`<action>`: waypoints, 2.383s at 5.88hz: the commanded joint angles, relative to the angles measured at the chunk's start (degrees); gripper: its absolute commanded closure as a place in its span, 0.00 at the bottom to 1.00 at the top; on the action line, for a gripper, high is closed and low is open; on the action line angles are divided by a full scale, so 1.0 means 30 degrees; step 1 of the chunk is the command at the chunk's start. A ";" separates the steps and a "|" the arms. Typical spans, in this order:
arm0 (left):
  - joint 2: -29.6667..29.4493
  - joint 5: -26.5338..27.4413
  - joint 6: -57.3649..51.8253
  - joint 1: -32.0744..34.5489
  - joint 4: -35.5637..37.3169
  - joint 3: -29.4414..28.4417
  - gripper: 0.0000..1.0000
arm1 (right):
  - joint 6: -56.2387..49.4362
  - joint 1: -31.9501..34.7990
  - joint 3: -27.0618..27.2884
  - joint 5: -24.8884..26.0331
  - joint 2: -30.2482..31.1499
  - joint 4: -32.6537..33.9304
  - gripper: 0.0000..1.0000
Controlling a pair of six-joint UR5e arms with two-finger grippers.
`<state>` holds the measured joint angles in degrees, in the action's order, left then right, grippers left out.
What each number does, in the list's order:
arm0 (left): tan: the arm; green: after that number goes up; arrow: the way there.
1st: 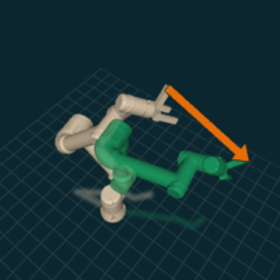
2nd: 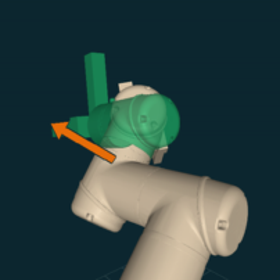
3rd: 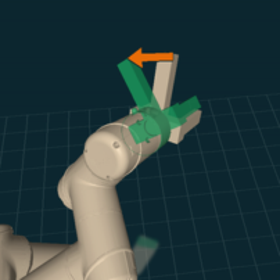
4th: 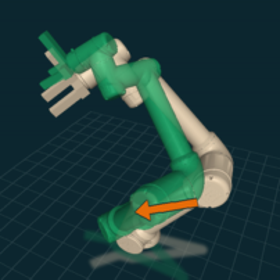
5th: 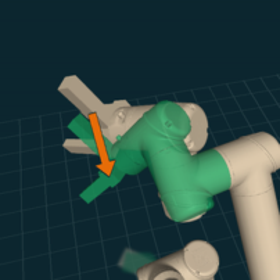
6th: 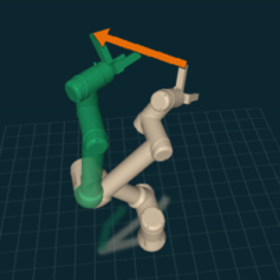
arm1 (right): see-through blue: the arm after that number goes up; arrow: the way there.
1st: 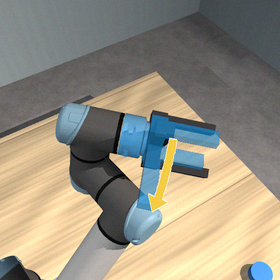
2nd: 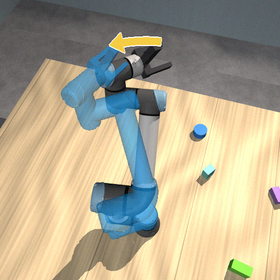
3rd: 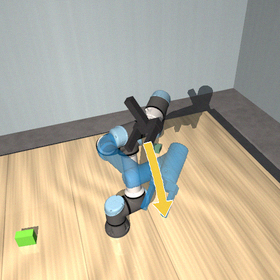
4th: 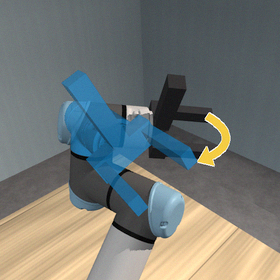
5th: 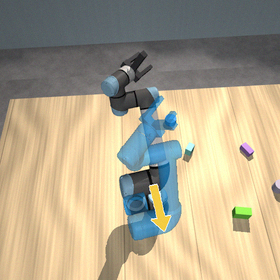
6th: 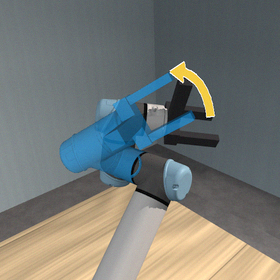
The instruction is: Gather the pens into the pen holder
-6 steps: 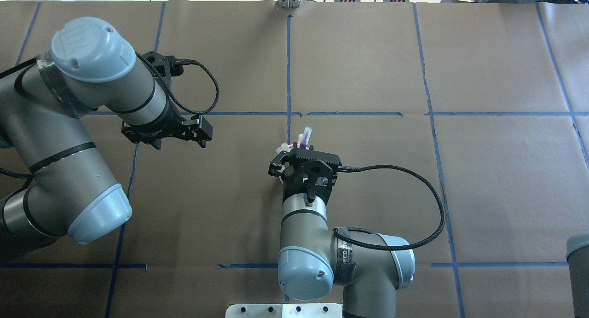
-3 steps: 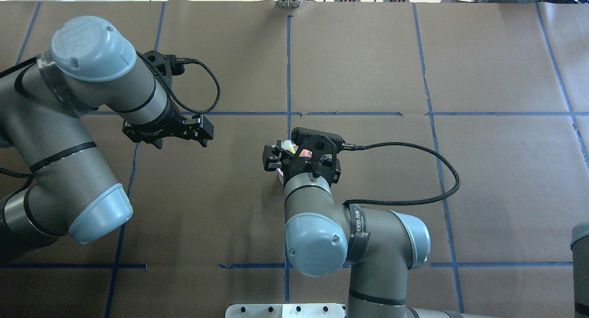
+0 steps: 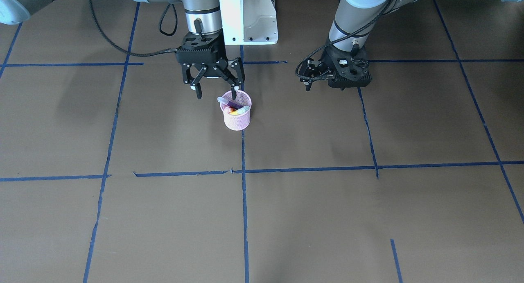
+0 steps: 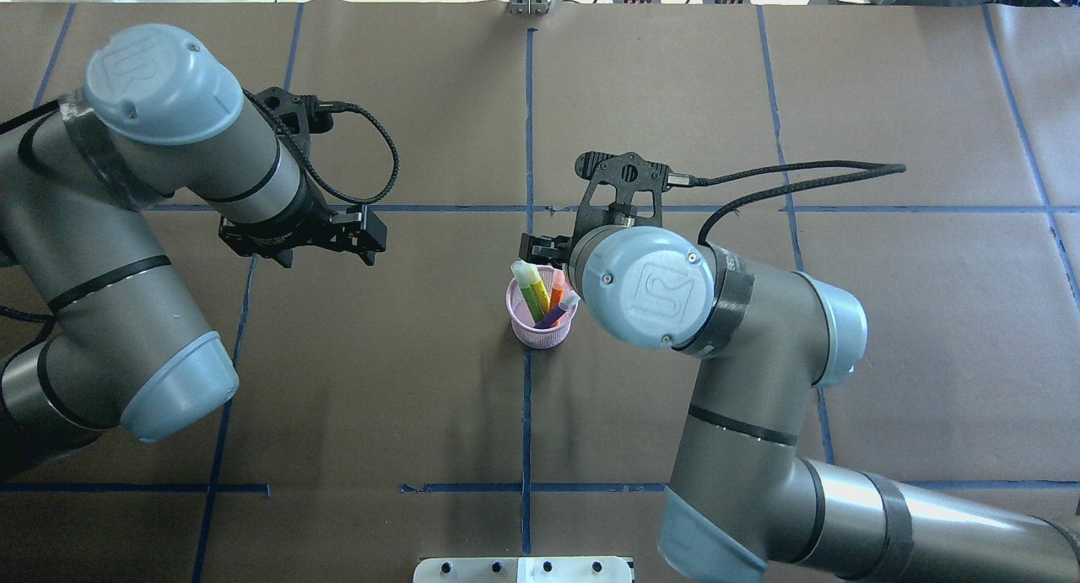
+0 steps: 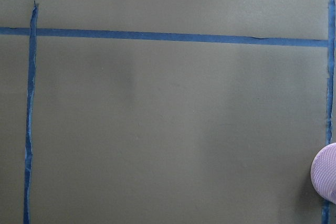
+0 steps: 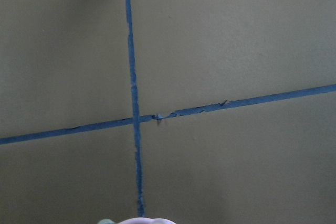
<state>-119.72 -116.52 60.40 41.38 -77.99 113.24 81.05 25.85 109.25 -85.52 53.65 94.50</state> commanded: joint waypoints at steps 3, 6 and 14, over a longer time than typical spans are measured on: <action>0.2808 -0.0156 -0.9412 0.3803 0.0480 -0.0099 0.00 | -0.8671 0.7061 0.0145 -1.0344 0.2086 0.1225 0.00; 0.5042 -0.1529 -1.8194 0.9391 0.2078 -0.0391 0.00 | -1.9950 1.3041 0.0995 -1.3464 0.7995 0.1109 0.00; 1.0436 -0.4639 -2.5845 1.6970 -0.3940 -0.7778 0.00 | -3.4137 2.2437 -0.5152 -1.5323 1.5717 -0.2073 0.00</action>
<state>-88.93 -130.65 -17.18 92.24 -88.66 89.64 -21.57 92.95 95.97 -131.47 100.04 91.89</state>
